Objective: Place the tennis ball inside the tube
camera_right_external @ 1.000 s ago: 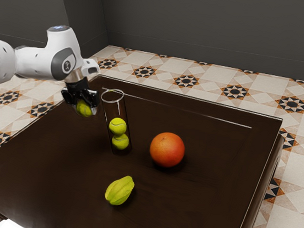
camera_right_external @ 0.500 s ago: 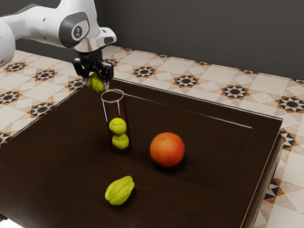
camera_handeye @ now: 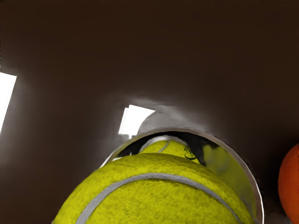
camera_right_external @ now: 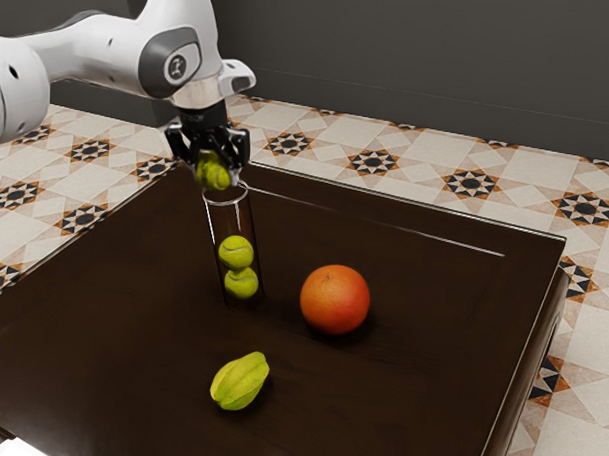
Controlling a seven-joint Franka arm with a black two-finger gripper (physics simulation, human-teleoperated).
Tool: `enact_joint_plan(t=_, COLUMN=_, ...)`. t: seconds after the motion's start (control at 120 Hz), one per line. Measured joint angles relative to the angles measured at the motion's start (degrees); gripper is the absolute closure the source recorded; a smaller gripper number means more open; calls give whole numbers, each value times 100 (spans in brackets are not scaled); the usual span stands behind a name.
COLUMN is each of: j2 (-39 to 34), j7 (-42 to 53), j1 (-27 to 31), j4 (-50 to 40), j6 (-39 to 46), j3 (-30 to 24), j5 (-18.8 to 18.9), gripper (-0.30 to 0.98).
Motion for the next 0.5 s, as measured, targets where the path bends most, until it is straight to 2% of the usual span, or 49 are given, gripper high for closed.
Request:
enact_joint_plan(t=0.058, j2=78, j7=-57, j1=10, j4=76, j6=2, j3=1, j5=-5, gripper=33)
enact_joint_plan(t=0.292, j2=78, j7=-291, j1=11, j4=56, j6=3, j3=5, j5=-208, gripper=12)
enact_joint_plan(t=0.408, j2=-552, j7=-343, j1=4, j4=-378, j6=-82, j3=15, j5=-202, gripper=7)
enact_joint_plan(t=0.5, j2=-1109, j7=-220, j1=-1, j4=-501, j6=-323, j3=-11, j5=46, gripper=4)
